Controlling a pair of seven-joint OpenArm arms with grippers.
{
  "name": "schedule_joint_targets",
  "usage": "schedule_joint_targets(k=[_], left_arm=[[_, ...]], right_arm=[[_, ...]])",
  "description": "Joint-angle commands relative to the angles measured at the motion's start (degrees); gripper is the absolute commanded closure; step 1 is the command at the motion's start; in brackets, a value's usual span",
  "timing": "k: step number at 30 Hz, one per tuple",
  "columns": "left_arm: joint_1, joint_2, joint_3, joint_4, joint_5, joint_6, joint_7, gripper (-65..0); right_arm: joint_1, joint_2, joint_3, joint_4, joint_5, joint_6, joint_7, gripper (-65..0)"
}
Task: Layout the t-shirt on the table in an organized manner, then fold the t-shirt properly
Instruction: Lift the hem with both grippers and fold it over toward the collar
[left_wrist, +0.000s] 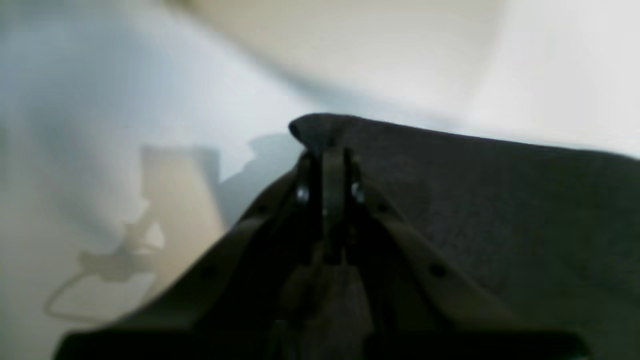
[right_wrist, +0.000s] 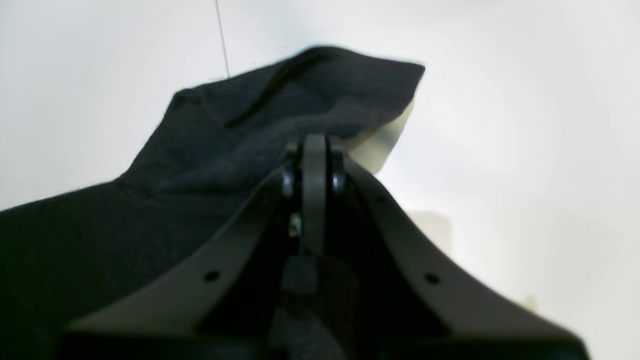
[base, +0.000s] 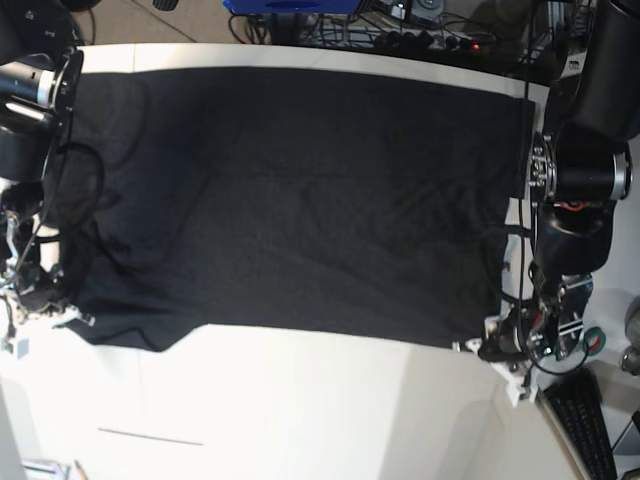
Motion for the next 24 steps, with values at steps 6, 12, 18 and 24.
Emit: schedule_joint_targets(k=[6, 12, 18, 24], left_arm=[[-1.7, 1.0, -0.4, 7.2, -0.3, -0.2, 2.7, 0.0], [-1.4, 2.0, -0.5, 10.1, -0.3, -0.2, 4.1, 0.0], [1.9, 1.5, -0.6, 12.6, -0.4, -0.2, 4.1, 0.0], [6.6, 1.5, -0.7, 16.3, -0.4, -0.2, 4.1, 0.0]], right_arm=[[2.0, 1.6, -0.1, 0.7, 0.2, 0.5, 9.3, 0.0], [3.5, 2.7, -0.9, -3.5, 0.2, 0.5, 13.0, 0.0], [3.2, 5.1, -10.7, -10.8, 0.3, 0.5, 19.5, 0.0], [3.0, 5.3, -11.1, -13.0, 0.2, 0.4, 21.5, 0.0]])
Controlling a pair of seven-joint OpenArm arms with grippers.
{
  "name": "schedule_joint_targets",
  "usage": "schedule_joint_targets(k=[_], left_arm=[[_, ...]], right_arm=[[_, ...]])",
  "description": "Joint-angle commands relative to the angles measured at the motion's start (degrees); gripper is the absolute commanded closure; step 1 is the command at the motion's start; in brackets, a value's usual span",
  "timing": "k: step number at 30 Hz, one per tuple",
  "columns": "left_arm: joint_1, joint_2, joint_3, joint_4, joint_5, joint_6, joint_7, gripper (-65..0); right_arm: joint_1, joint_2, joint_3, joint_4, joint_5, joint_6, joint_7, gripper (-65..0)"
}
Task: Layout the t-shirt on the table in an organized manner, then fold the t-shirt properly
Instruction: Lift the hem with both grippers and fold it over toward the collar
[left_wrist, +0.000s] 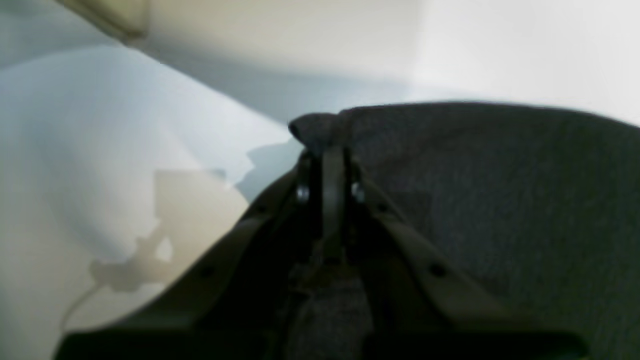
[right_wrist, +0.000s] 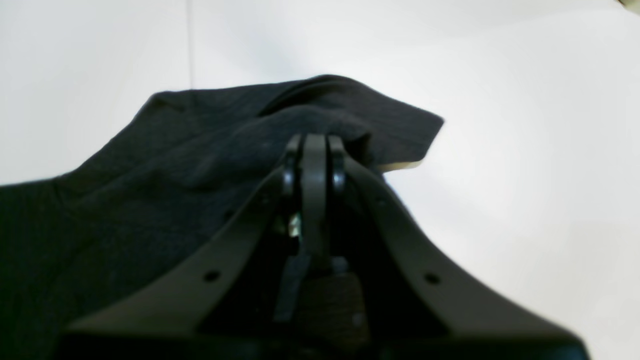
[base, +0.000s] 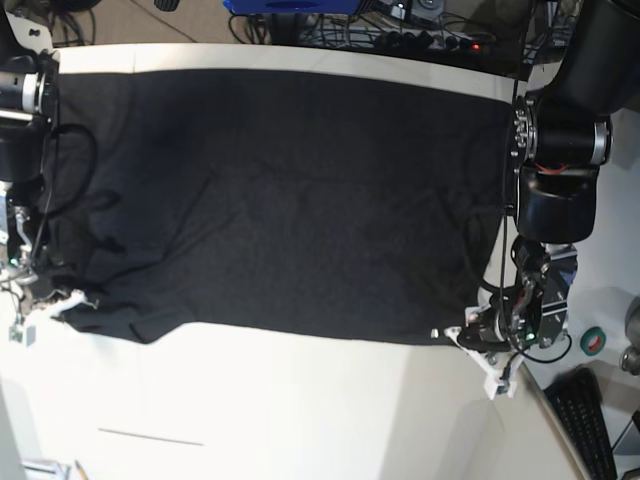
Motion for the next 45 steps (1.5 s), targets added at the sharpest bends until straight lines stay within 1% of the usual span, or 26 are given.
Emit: schedule_joint_targets(k=[1, 5, 7, 11, 14, 16, 19, 22, 25, 27, 31, 34, 36, 39, 45], left_arm=[[-0.7, -0.5, -0.5, 1.9, -0.4, -0.3, -0.8, 0.0], [3.5, -0.5, -7.1, 6.5, -0.4, -0.3, -0.7, 0.0], [4.5, -0.5, -9.0, 8.9, -0.3, -0.4, 1.4, 0.0], [6.0, -0.5, -9.4, 14.4, 0.1, -0.4, 6.0, 0.0], [8.4, -0.7, -9.6, 19.5, -0.2, -0.4, 7.2, 0.0], [9.3, -1.6, -9.7, 21.5, -0.4, -0.4, 8.1, 0.0], [10.5, -2.9, -9.8, 23.9, -0.4, -0.3, 8.2, 0.0], [11.3, -3.4, -9.8, 25.6, -0.4, -0.3, 8.2, 0.0], [12.4, -4.0, -12.2, 26.8, -0.4, -0.3, 8.2, 0.0], [12.4, -4.1, -13.6, 27.1, -0.4, -0.3, 8.3, 0.0], [12.4, -4.1, -13.4, 27.0, -0.4, -0.4, 8.4, 0.0], [12.4, -4.0, -13.6, 27.1, -0.4, -0.4, 10.8, 0.0], [12.4, -4.0, -14.0, 27.6, -0.4, -0.4, 11.4, 0.0], [12.4, -4.0, -13.8, 29.9, -0.4, -0.4, 11.6, 0.0], [12.4, -4.0, -13.5, 31.0, -0.4, -0.4, 11.6, 0.0]], right_arm=[[0.9, 1.5, -0.1, 1.0, 0.1, 0.1, 1.6, 0.0], [-0.4, 2.2, -0.1, 1.0, 0.1, 0.1, 1.6, 0.0], [-1.2, 2.3, -0.1, 1.2, 0.1, 0.1, 1.6, 0.0], [-2.6, 3.3, -0.1, 4.2, 0.1, 0.1, 1.3, 0.0], [-3.3, 3.5, 0.4, 6.5, 0.1, -0.1, -2.1, 0.0], [-4.2, 3.6, 0.4, 7.5, 0.1, -0.1, -3.4, 0.0], [-5.6, 4.5, 0.4, 9.2, 0.2, -0.1, -3.4, 0.0], [-6.0, 4.7, 0.4, 9.3, 0.2, -0.1, -3.4, 0.0], [-6.0, 4.7, 0.4, 9.2, 0.2, -0.1, -3.4, 0.0], [-6.0, 4.7, 0.4, 9.2, 0.2, -0.1, -3.4, 0.0], [-5.9, 4.7, 0.2, 9.2, 0.2, -0.1, -3.4, 0.0], [-5.8, 4.7, 0.4, 9.2, 0.2, -0.1, -3.4, 0.0], [-5.6, 4.7, 0.4, 9.2, 0.2, -0.1, -3.4, 0.0], [-5.5, 5.8, 0.4, 9.3, 0.2, -0.1, -3.5, 0.0], [-5.5, 6.3, 0.4, 9.3, 0.2, -0.1, -3.5, 0.0]])
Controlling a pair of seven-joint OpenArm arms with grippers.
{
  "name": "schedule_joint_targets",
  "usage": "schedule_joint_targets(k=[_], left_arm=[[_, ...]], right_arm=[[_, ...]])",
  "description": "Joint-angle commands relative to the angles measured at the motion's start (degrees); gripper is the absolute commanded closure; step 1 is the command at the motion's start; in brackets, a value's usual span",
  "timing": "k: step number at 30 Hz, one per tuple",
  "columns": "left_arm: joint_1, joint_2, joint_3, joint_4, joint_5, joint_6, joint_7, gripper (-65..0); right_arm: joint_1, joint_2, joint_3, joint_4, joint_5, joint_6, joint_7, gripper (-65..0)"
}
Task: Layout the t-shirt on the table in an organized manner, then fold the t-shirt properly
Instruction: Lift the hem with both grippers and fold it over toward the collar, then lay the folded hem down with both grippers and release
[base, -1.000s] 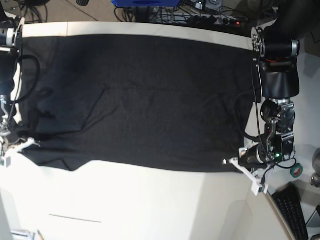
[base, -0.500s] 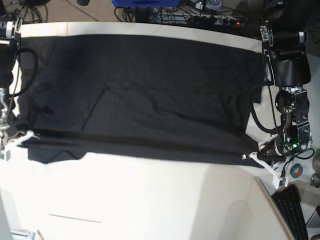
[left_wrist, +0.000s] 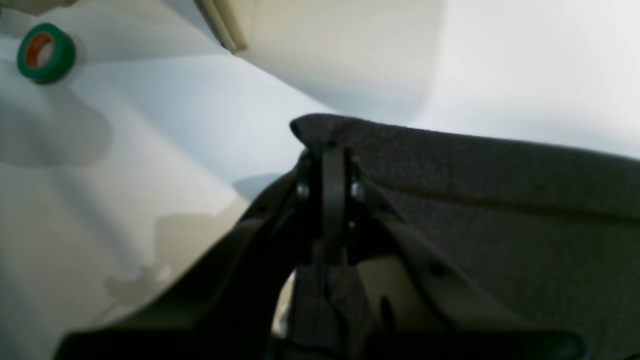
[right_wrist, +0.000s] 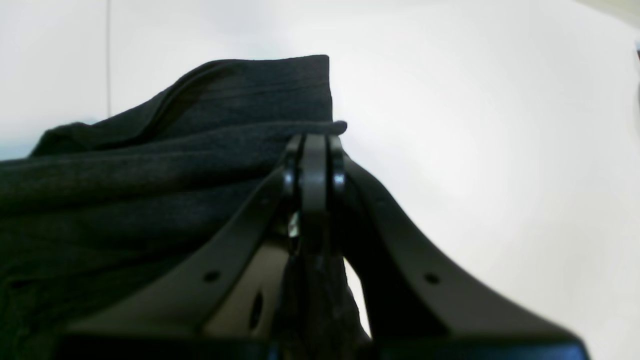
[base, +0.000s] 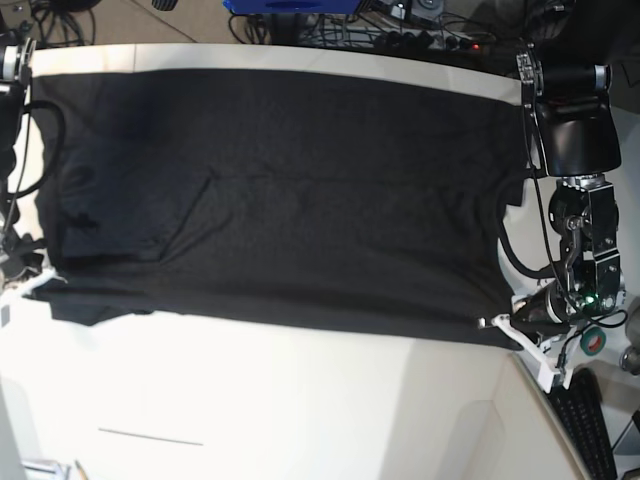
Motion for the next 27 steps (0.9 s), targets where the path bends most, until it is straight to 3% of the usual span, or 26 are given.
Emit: schedule_joint_targets(k=[1, 7, 12, 20, 27], left_arm=[[-1.4, -0.9, -0.3, 0.8, -0.1, 0.1, -0.9, 0.0], [0.4, -0.9, -0.6, 1.2, -0.1, 0.1, -0.9, 0.0], [3.7, -1.0, -1.1, 5.4, -0.1, 0.1, 2.7, 0.0], [15.8, -0.9, -6.4, 19.2, -0.1, 0.1, 7.5, 0.0], [23.8, -0.9, -8.4, 24.5, -0.1, 0.1, 7.4, 0.0]], right_arm=[[1.1, 1.1, 0.4, 1.2, 0.2, -0.1, 1.4, 0.0], [-3.2, 1.1, 0.4, 10.1, 0.2, -0.2, 1.2, 0.0], [-4.9, 1.0, 3.0, 11.4, 0.2, -0.2, -3.5, 0.0], [-14.8, 0.6, 6.8, 21.4, 0.2, -0.2, -10.3, 0.0], [-21.2, 0.5, 6.9, 25.6, 0.4, -0.2, -11.0, 0.0]])
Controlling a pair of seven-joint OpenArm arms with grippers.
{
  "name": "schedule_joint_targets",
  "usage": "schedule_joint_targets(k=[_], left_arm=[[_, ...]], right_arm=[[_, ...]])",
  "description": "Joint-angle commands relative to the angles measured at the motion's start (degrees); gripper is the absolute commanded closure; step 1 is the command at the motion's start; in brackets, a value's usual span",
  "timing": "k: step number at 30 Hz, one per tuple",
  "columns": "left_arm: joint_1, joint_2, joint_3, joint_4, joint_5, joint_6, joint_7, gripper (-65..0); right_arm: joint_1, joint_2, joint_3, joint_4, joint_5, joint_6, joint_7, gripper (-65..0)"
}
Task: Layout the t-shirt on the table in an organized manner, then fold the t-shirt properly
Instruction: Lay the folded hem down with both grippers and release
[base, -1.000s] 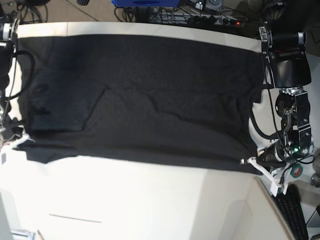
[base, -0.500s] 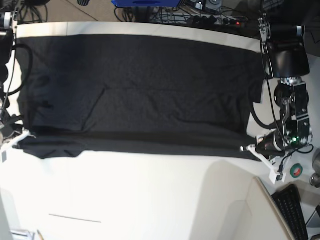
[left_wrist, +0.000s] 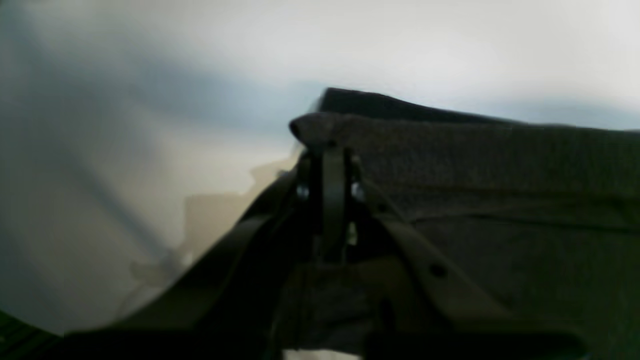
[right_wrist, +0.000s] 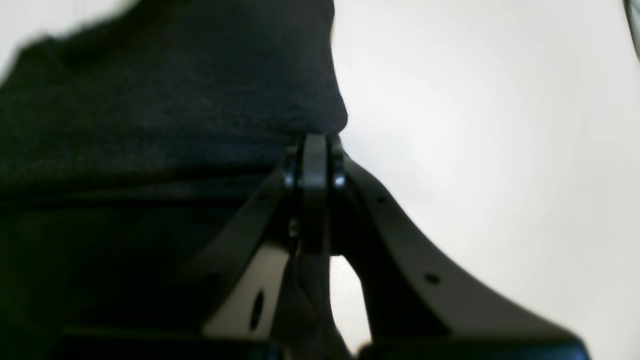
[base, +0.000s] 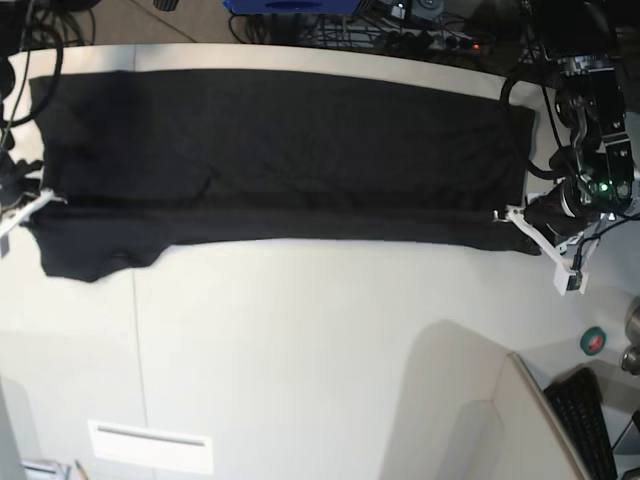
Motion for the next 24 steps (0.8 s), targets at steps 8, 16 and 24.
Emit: schedule_joint_targets(k=[8, 16, 24], left_arm=[[2.8, -1.1, -2.9, 1.7, 0.6, 0.3, -0.9, 0.0], [4.3, -1.0, -2.3, 1.1, 0.8, 0.3, -1.0, 0.0], [4.9, -1.0, -2.6, -1.1, 0.9, 0.3, -1.0, 0.0]], right_arm=[[-4.8, -2.9, 7.7, 10.5, 0.1, 0.2, -6.5, 0.0], [-8.4, -4.0, 7.7, 12.3, 0.1, 0.2, -10.0, 0.0], [-8.6, -4.0, 7.7, 9.3, 0.1, 0.2, -10.0, 0.0]])
